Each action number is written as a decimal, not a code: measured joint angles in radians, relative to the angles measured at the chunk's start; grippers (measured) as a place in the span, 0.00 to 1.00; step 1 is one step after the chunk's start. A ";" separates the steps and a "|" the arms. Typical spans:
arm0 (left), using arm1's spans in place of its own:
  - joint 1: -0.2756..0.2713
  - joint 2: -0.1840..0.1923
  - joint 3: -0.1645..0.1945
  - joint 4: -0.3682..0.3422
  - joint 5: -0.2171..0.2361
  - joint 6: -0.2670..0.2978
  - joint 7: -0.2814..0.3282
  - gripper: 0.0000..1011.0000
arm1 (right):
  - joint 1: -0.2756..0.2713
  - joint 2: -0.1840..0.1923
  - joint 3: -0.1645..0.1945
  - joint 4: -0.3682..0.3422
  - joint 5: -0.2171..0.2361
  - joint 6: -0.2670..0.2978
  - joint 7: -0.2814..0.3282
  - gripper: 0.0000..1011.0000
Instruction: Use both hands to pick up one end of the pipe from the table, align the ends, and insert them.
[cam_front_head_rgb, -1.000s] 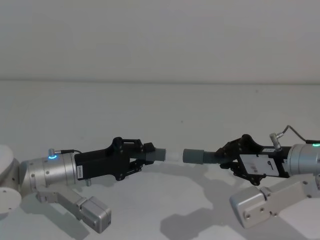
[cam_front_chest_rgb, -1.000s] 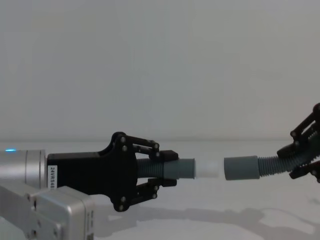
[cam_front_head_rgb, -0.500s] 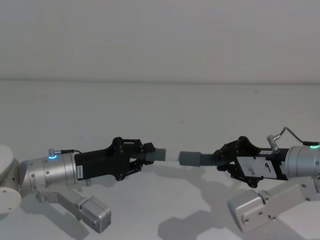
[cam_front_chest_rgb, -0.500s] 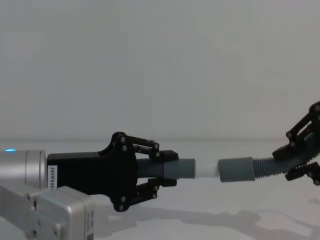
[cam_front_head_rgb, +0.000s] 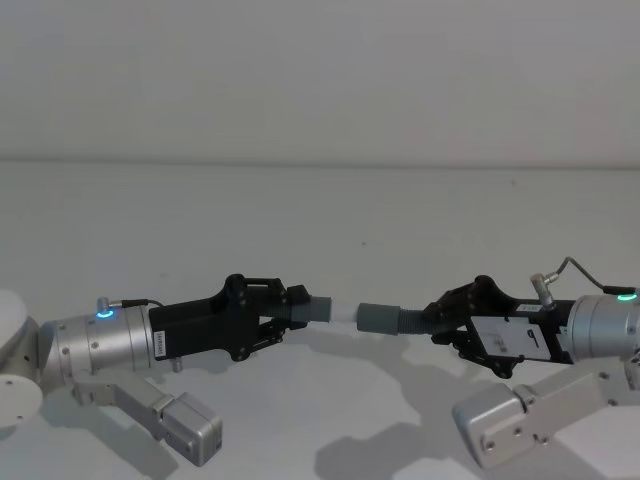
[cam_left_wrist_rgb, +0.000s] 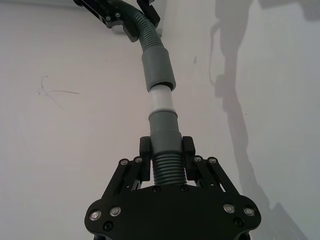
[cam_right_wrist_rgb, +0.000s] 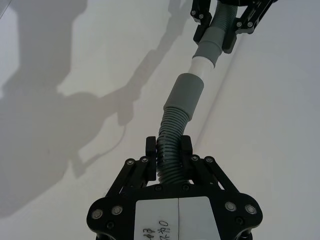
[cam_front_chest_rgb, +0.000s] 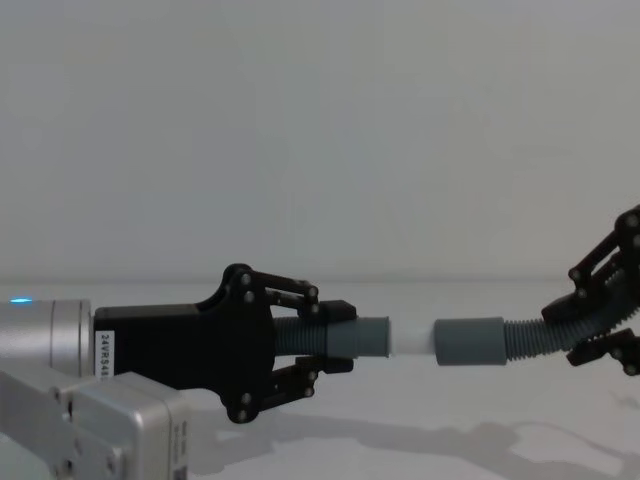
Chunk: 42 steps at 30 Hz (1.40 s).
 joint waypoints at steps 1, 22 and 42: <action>0.000 0.000 0.000 0.000 0.000 0.000 0.000 0.36 | 0.000 -0.001 0.000 0.000 -0.001 0.000 0.000 0.27; 0.000 0.000 0.000 0.000 0.000 0.000 0.000 0.36 | -0.022 -0.015 0.016 0.010 -0.011 0.020 -0.004 0.27; 0.000 0.000 0.000 0.000 0.000 0.000 0.000 0.36 | -0.039 -0.020 0.031 0.009 -0.022 0.026 -0.009 0.27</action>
